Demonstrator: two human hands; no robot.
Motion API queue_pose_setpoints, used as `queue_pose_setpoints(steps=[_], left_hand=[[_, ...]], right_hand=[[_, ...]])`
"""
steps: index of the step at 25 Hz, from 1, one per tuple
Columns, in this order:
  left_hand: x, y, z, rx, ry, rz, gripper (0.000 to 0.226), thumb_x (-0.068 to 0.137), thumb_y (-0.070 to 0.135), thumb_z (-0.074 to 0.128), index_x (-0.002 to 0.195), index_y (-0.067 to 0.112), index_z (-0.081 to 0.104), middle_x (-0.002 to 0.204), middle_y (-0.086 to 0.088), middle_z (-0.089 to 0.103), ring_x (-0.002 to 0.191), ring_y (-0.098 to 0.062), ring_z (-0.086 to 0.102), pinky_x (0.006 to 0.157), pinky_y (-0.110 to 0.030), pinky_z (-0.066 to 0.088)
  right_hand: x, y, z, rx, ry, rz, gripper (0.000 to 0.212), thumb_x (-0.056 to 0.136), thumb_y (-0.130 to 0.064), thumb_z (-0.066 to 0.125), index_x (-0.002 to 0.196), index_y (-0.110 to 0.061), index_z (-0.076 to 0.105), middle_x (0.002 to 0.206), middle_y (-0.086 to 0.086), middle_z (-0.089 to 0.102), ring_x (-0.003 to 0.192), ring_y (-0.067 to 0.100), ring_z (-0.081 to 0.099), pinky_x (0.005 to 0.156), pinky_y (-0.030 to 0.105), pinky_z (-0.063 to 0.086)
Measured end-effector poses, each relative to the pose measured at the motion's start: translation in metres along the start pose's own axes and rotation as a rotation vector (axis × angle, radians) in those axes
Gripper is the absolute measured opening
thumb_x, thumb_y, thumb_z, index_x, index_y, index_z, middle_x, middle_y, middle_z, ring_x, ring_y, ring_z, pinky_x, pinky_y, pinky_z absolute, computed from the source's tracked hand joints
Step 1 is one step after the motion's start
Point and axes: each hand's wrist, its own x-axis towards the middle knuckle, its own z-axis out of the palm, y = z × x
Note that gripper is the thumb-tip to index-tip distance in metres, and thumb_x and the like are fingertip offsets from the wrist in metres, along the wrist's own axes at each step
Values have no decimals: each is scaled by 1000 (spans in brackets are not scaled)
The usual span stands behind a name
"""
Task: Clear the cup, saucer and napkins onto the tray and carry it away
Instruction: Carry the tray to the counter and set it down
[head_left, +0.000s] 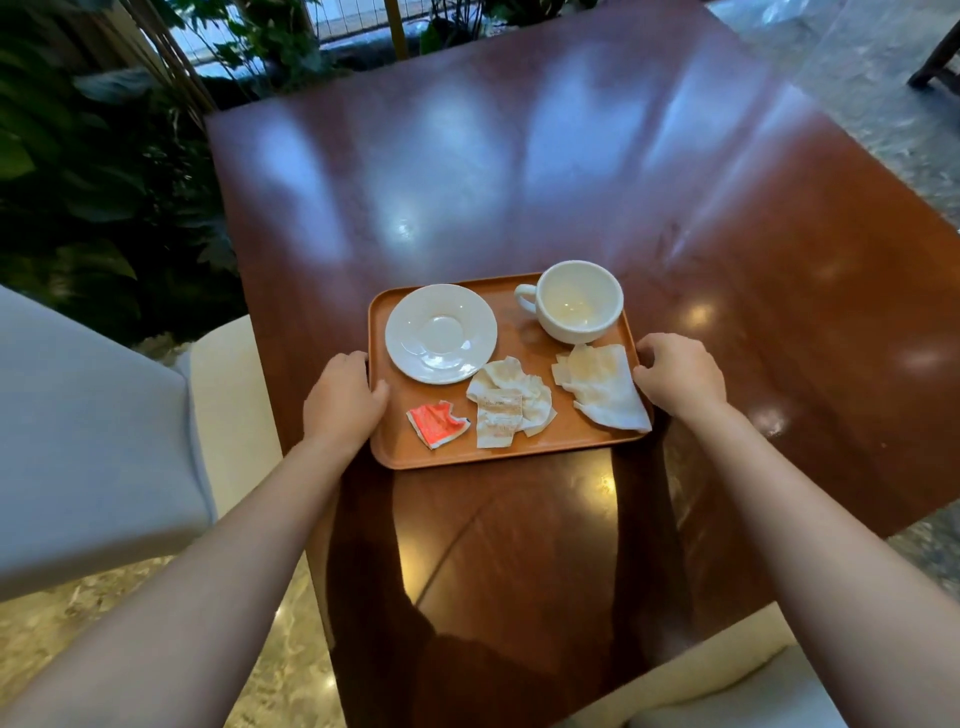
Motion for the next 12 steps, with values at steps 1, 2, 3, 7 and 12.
queue_pose_setpoints(steps=[1,2,3,7,12], left_hand=[[3,-1,0,-53,-10,-20,24,85,19,55,106,6,58,91,-11,60,85,-31,57,65,-36,42],[7,-2,-2,-103,-19,-49,22,84,16,57,104,7,60,85,-8,61,81,-27,57,65,-34,40],[11,-3,-3,-143,-33,-80,21,84,14,59,103,7,61,81,-5,61,79,-25,57,66,-32,40],[18,-7,-6,-171,-111,-105,21,83,10,61,103,5,63,79,-4,63,82,-24,59,69,-30,40],[12,-12,-5,-186,-24,-92,22,84,9,59,105,4,64,95,-11,68,92,-29,61,73,-31,42]], right_hand=[[3,-1,0,16,-14,18,14,78,-7,53,86,-7,65,89,16,67,84,38,59,65,36,47],[5,-1,1,34,-29,35,14,77,-7,54,86,-7,65,89,16,68,85,38,60,68,37,48],[8,0,1,51,-41,45,15,77,-6,54,87,-7,64,90,17,68,86,39,60,70,38,49],[13,4,4,80,-83,38,20,76,-3,50,92,-9,62,91,13,68,88,36,59,73,36,48],[14,6,4,106,-139,-7,16,76,-3,49,86,-13,56,76,3,61,82,28,57,67,31,43]])
